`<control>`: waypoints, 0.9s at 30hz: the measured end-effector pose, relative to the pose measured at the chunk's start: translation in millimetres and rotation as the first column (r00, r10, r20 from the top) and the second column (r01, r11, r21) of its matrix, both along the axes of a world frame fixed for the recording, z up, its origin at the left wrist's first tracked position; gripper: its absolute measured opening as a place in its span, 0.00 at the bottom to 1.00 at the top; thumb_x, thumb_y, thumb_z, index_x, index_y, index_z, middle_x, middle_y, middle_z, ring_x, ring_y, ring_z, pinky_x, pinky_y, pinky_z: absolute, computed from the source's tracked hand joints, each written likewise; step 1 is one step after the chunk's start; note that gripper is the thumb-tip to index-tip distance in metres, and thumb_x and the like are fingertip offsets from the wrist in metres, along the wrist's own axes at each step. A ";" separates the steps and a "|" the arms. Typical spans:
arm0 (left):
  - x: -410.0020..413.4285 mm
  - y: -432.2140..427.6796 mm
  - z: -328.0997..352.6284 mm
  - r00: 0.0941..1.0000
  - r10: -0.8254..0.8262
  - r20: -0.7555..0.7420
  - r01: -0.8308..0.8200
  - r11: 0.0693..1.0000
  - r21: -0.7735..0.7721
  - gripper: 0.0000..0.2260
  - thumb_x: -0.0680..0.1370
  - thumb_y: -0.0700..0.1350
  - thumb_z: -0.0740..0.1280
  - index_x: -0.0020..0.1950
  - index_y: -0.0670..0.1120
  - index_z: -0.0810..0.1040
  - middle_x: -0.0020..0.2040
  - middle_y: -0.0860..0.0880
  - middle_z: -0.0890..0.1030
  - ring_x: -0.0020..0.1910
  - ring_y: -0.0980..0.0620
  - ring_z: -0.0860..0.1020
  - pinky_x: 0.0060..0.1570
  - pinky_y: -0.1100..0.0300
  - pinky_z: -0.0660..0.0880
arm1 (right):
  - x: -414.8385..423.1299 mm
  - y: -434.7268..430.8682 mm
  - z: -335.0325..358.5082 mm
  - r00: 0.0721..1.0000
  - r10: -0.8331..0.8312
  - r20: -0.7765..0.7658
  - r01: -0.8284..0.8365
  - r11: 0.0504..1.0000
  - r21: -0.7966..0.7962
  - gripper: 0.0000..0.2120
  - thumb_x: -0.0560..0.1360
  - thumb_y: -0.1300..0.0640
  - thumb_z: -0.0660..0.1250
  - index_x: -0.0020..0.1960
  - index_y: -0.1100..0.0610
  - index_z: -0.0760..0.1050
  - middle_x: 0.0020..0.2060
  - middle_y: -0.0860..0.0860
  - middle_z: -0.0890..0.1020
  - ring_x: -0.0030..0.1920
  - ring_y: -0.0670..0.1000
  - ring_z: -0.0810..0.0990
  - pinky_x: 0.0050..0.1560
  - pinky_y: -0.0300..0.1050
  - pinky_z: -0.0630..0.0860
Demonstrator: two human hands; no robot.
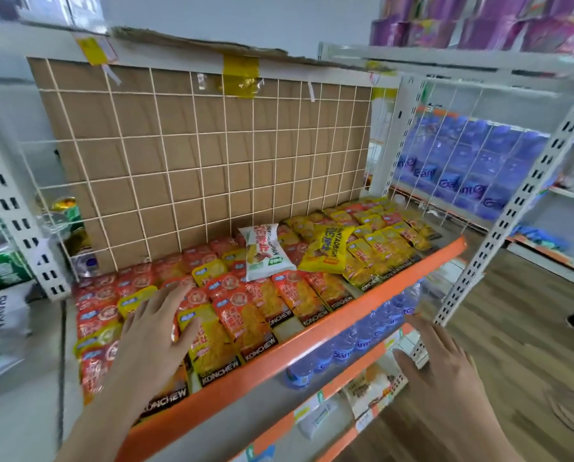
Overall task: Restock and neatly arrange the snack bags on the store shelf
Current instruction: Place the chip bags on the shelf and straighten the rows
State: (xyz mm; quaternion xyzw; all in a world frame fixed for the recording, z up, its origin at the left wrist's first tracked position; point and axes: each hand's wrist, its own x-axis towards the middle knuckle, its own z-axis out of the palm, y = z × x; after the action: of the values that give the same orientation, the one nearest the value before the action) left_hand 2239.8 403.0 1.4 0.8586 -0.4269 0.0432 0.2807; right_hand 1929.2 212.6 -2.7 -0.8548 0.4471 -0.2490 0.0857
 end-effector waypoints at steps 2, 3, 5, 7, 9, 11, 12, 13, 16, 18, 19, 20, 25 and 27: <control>11.6 -17.0 2.4 1.000 0.003 -0.018 -0.003 1.000 0.006 0.25 0.75 0.55 0.62 0.70 0.48 0.68 0.66 0.48 0.72 0.65 0.44 0.71 0.62 0.44 0.69 | 14.9 -17.8 5.4 1.000 0.013 0.002 -0.013 0.999 0.040 0.22 0.74 0.48 0.65 0.65 0.53 0.70 0.60 0.50 0.76 0.59 0.57 0.75 0.54 0.53 0.68; 16.9 -24.9 3.1 1.000 0.007 -0.023 -0.007 1.000 0.013 0.25 0.75 0.55 0.62 0.70 0.48 0.68 0.66 0.48 0.72 0.64 0.44 0.71 0.61 0.44 0.70 | 23.2 -25.7 7.7 1.000 0.019 0.002 -0.019 0.999 0.051 0.24 0.73 0.43 0.61 0.66 0.52 0.70 0.60 0.50 0.76 0.60 0.57 0.75 0.54 0.53 0.69; 27.7 -39.7 3.5 1.000 0.014 -0.018 -0.013 1.000 0.024 0.25 0.75 0.53 0.64 0.70 0.48 0.68 0.65 0.46 0.73 0.63 0.42 0.72 0.60 0.44 0.70 | 38.3 -43.0 6.6 0.999 0.035 0.005 -0.036 0.998 0.051 0.29 0.70 0.38 0.55 0.65 0.53 0.71 0.58 0.51 0.77 0.58 0.58 0.77 0.53 0.56 0.72; 38.6 -53.4 2.6 1.000 0.019 -0.017 -0.019 0.999 0.038 0.24 0.74 0.52 0.66 0.70 0.48 0.69 0.65 0.45 0.74 0.62 0.41 0.72 0.60 0.43 0.69 | 51.4 -59.4 2.5 0.999 0.048 -0.003 -0.047 0.998 0.043 0.29 0.70 0.39 0.55 0.64 0.55 0.72 0.57 0.53 0.78 0.57 0.59 0.77 0.52 0.58 0.73; 45.2 -65.0 3.4 0.999 0.031 -0.030 -0.029 0.998 0.062 0.25 0.75 0.54 0.64 0.70 0.49 0.68 0.65 0.46 0.73 0.64 0.42 0.71 0.62 0.43 0.69 | 65.5 -71.3 1.8 0.999 0.049 0.007 -0.049 0.996 0.070 0.26 0.72 0.42 0.60 0.65 0.55 0.71 0.58 0.53 0.77 0.58 0.60 0.76 0.54 0.57 0.71; 49.5 -77.2 3.2 0.999 0.032 -0.035 -0.029 0.997 0.069 0.26 0.75 0.56 0.62 0.71 0.50 0.67 0.66 0.46 0.72 0.65 0.42 0.70 0.62 0.43 0.69 | 78.1 -83.2 2.3 0.998 0.052 0.028 -0.055 0.993 0.107 0.24 0.75 0.47 0.65 0.68 0.55 0.69 0.61 0.54 0.76 0.62 0.61 0.73 0.57 0.57 0.68; 50.7 -84.5 3.6 0.999 0.038 -0.036 -0.035 0.997 0.074 0.25 0.75 0.55 0.63 0.71 0.49 0.68 0.66 0.46 0.72 0.65 0.41 0.70 0.63 0.43 0.68 | 84.1 -90.4 2.3 0.998 0.058 0.027 -0.061 0.989 0.136 0.25 0.74 0.48 0.65 0.69 0.55 0.67 0.63 0.54 0.74 0.64 0.60 0.71 0.60 0.57 0.67; 50.9 -91.6 3.4 0.998 0.049 -0.035 -0.046 0.996 0.079 0.25 0.75 0.54 0.64 0.70 0.48 0.68 0.66 0.45 0.73 0.65 0.41 0.70 0.63 0.43 0.68 | 89.8 -98.2 1.5 0.998 0.064 0.017 -0.066 0.984 0.166 0.27 0.74 0.49 0.66 0.70 0.56 0.65 0.65 0.54 0.73 0.66 0.60 0.70 0.62 0.57 0.65; 49.7 -112.8 1.0 0.998 0.043 -0.039 -0.039 0.996 0.085 0.26 0.76 0.60 0.62 0.69 0.47 0.70 0.64 0.45 0.74 0.63 0.41 0.73 0.60 0.44 0.70 | 107.1 -125.2 -6.3 0.993 0.113 0.029 -0.117 0.964 0.239 0.29 0.74 0.50 0.67 0.72 0.56 0.62 0.66 0.56 0.72 0.67 0.60 0.67 0.65 0.58 0.66; 49.1 -128.8 -2.1 0.998 0.047 -0.041 -0.044 0.997 0.070 0.30 0.73 0.65 0.55 0.68 0.47 0.71 0.64 0.46 0.74 0.62 0.43 0.73 0.58 0.45 0.71 | 121.0 -143.3 -9.3 0.989 0.139 0.049 -0.147 0.954 0.261 0.29 0.75 0.50 0.66 0.71 0.58 0.62 0.65 0.57 0.73 0.66 0.60 0.69 0.65 0.57 0.66; 47.6 -137.9 -1.9 0.997 0.048 -0.066 -0.044 0.997 0.064 0.32 0.72 0.65 0.53 0.69 0.48 0.70 0.65 0.48 0.73 0.64 0.44 0.72 0.60 0.47 0.70 | 128.2 -152.5 -9.9 0.987 0.151 0.061 -0.162 0.950 0.266 0.29 0.75 0.49 0.65 0.71 0.59 0.62 0.65 0.58 0.73 0.66 0.61 0.69 0.64 0.56 0.66; 45.9 -147.5 -1.8 0.993 0.046 -0.107 -0.039 0.997 0.066 0.32 0.72 0.65 0.53 0.70 0.48 0.68 0.66 0.48 0.72 0.65 0.46 0.70 0.62 0.49 0.68 | 135.5 -160.7 -9.1 0.985 0.156 0.069 -0.169 0.947 0.273 0.29 0.75 0.47 0.64 0.71 0.59 0.62 0.65 0.58 0.73 0.65 0.61 0.70 0.63 0.55 0.67; 37.7 -196.8 -6.5 0.963 0.083 -0.257 -0.051 0.990 0.129 0.32 0.75 0.64 0.57 0.73 0.48 0.61 0.71 0.48 0.68 0.68 0.48 0.67 0.67 0.53 0.63 | 167.7 -196.8 -8.3 0.988 0.113 0.101 -0.143 0.917 0.372 0.41 0.70 0.36 0.61 0.74 0.57 0.55 0.70 0.58 0.67 0.69 0.59 0.66 0.65 0.55 0.68; 36.5 -208.7 -11.1 0.953 0.131 -0.275 -0.082 0.980 0.183 0.33 0.76 0.63 0.58 0.75 0.48 0.57 0.73 0.47 0.65 0.70 0.47 0.64 0.69 0.51 0.60 | 177.2 -202.9 -8.7 0.992 0.095 0.081 -0.119 0.911 0.394 0.50 0.62 0.28 0.57 0.74 0.57 0.54 0.69 0.58 0.68 0.68 0.60 0.67 0.63 0.55 0.70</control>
State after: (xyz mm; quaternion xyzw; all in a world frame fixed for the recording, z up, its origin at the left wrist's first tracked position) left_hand 2276.4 194.3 -9.7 0.8983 -0.3370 -0.1025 0.2628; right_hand 2106.4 9.7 -11.5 -0.8348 0.4382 -0.1734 0.2845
